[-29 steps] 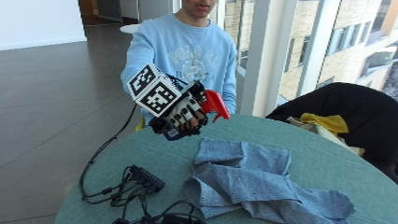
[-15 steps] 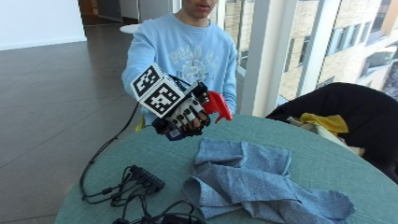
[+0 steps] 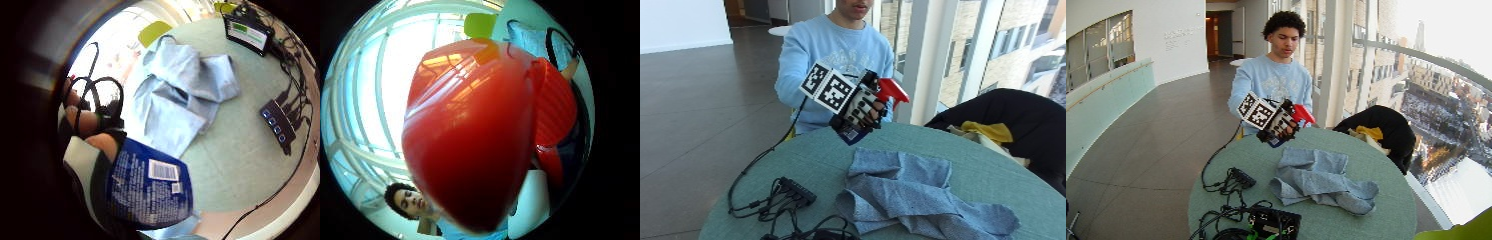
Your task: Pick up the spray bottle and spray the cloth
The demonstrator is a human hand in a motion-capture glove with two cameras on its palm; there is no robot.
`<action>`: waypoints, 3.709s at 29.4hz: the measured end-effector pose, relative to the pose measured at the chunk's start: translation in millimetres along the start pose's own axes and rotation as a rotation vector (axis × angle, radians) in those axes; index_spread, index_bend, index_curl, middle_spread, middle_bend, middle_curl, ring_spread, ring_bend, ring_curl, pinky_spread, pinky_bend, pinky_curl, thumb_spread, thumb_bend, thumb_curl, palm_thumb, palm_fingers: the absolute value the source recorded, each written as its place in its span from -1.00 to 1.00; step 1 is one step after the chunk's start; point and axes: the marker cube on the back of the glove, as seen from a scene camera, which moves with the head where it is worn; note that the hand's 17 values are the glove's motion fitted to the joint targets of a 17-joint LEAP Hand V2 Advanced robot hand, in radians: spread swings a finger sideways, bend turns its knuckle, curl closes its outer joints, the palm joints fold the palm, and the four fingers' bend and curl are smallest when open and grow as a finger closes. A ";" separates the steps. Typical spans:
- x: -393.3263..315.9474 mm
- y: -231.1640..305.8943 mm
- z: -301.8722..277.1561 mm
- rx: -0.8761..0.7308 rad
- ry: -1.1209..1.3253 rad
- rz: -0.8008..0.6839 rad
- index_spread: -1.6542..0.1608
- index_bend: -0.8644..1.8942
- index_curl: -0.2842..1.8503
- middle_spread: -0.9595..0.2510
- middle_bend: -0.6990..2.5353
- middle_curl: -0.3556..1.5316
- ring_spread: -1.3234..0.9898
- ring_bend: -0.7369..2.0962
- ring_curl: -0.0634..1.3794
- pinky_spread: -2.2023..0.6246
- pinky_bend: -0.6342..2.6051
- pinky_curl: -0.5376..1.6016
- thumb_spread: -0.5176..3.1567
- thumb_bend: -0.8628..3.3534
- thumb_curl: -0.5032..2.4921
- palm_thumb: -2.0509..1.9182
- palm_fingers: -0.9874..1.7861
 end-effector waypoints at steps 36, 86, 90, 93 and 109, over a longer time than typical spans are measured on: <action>-129.5 -65.1 293.8 -0.100 -0.453 -0.522 0.62 -0.26 -0.32 0.44 -0.32 -0.05 0.07 -0.11 -0.37 0.58 -0.46 -0.16 -0.25 -0.61 -0.26 0.46 0.55; 77.1 194.4 -1.8 0.192 0.582 -0.456 0.46 -0.28 -0.48 0.45 -0.39 -0.14 0.10 -0.21 -0.42 0.66 -0.46 -0.16 -0.14 -0.60 -0.41 0.40 0.30; 90.2 201.2 -2.2 0.191 0.553 -0.425 0.46 -0.28 -0.48 0.45 -0.39 -0.14 0.09 -0.22 -0.42 0.66 -0.48 -0.17 -0.13 -0.60 -0.41 0.40 0.30; 98.3 205.6 -2.1 0.189 0.561 -0.412 0.46 -0.28 -0.48 0.44 -0.39 -0.15 0.09 -0.23 -0.42 0.66 -0.48 -0.17 -0.13 -0.60 -0.41 0.40 0.31; 119.7 216.2 -3.1 0.182 0.576 -0.397 0.47 -0.27 -0.46 0.44 -0.39 -0.15 0.09 -0.25 -0.42 0.67 -0.50 -0.18 -0.12 -0.60 -0.42 0.41 0.33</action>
